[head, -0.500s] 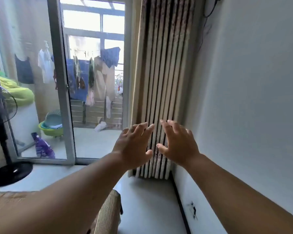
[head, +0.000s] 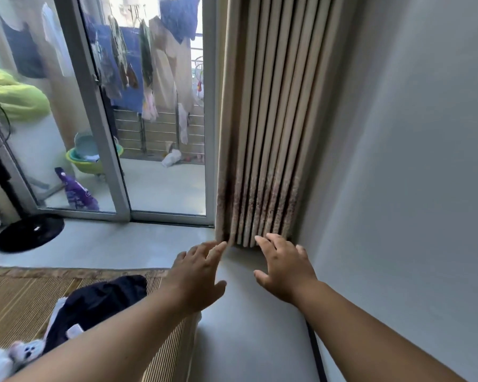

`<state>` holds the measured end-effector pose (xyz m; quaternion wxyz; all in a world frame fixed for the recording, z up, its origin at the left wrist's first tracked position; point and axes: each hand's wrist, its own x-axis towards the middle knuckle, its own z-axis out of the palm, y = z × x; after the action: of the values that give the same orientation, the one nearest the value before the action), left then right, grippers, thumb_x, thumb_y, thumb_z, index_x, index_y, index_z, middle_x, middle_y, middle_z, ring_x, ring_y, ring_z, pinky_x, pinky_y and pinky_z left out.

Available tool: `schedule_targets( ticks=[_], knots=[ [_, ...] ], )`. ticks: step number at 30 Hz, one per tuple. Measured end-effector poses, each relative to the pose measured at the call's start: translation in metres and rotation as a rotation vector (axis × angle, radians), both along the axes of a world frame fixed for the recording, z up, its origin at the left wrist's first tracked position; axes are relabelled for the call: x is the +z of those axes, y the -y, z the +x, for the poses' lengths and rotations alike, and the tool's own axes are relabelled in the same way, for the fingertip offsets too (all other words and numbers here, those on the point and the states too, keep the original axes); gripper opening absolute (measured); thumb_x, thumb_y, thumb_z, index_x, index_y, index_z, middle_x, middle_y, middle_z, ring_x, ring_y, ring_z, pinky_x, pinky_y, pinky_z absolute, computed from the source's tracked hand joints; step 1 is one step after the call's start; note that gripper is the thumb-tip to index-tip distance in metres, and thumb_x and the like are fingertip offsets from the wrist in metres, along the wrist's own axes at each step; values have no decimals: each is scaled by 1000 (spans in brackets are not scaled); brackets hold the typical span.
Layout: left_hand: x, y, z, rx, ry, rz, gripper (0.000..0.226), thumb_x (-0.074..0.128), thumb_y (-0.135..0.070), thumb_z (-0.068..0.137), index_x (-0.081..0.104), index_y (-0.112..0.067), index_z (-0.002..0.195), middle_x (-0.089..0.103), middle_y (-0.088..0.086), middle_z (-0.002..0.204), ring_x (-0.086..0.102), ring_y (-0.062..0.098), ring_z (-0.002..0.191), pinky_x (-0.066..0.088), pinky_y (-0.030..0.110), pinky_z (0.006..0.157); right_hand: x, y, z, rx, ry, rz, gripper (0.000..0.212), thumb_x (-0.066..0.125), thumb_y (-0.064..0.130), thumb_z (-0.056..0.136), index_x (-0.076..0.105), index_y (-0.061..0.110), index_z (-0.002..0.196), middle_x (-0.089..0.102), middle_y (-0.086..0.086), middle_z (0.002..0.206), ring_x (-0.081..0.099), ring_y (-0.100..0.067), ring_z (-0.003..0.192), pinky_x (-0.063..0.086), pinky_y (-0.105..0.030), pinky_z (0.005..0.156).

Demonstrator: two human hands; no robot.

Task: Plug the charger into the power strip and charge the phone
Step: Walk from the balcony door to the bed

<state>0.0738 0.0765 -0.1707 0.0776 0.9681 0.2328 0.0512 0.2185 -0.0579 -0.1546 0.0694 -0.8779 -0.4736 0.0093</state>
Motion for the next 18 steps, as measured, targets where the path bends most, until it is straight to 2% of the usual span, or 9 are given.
schedule_targets(
  ticks=[8, 18],
  knots=[
    [-32, -66, 107, 216, -109, -195, 74, 51, -46, 83, 20, -29, 147, 26, -1, 156, 29, 21, 140, 30, 41, 113, -38, -58, 140, 68, -134, -182, 70, 55, 45, 82, 25, 30, 143, 27, -1, 152, 32, -24, 137, 25, -45, 111],
    [-51, -180, 216, 315, -136, -318, 59, 48, -42, 84, 37, -29, 140, 36, -6, 150, 32, 15, 138, 31, 37, 112, -57, -207, 257, 231, -166, -232, 46, 49, 44, 83, 50, 28, 126, 50, 2, 135, 44, -21, 127, 33, -41, 103]
  ],
)
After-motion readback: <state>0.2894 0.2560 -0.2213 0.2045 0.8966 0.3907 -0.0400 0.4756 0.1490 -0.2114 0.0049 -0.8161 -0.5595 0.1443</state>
